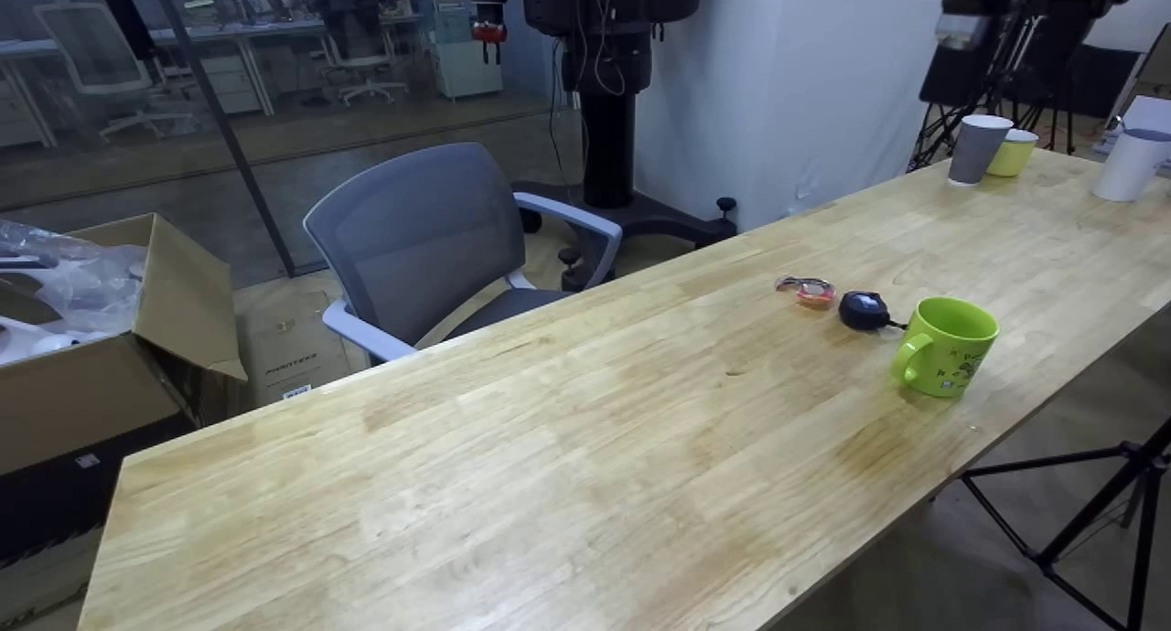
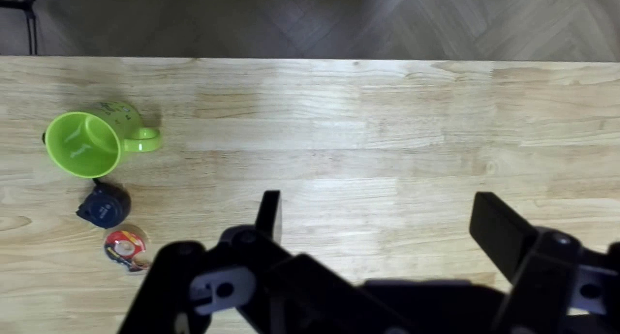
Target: Move the mug slightly to the left
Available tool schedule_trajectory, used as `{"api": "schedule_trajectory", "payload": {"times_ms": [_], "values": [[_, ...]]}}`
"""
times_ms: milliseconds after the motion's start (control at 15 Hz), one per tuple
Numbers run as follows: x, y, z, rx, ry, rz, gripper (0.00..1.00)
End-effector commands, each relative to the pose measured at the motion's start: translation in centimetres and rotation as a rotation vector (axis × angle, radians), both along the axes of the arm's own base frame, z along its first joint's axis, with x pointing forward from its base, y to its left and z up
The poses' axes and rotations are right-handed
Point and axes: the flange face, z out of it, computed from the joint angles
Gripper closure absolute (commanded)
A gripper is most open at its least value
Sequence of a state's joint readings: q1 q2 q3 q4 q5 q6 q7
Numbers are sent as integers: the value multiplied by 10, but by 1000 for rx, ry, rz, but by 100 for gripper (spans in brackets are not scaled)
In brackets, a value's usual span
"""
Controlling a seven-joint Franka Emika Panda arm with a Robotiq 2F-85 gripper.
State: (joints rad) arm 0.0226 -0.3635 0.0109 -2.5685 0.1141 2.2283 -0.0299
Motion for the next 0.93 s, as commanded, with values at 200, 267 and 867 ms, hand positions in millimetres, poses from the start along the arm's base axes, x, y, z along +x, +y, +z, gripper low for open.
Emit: {"api": "schedule_trajectory", "payload": {"times_ms": [200, 267, 867], "values": [[15, -75, 0, -13, 21, -109, 0], [15, -82, -1, -18, 25, -128, 0], [7, -91, -12, -4, 30, -151, 0]]}}
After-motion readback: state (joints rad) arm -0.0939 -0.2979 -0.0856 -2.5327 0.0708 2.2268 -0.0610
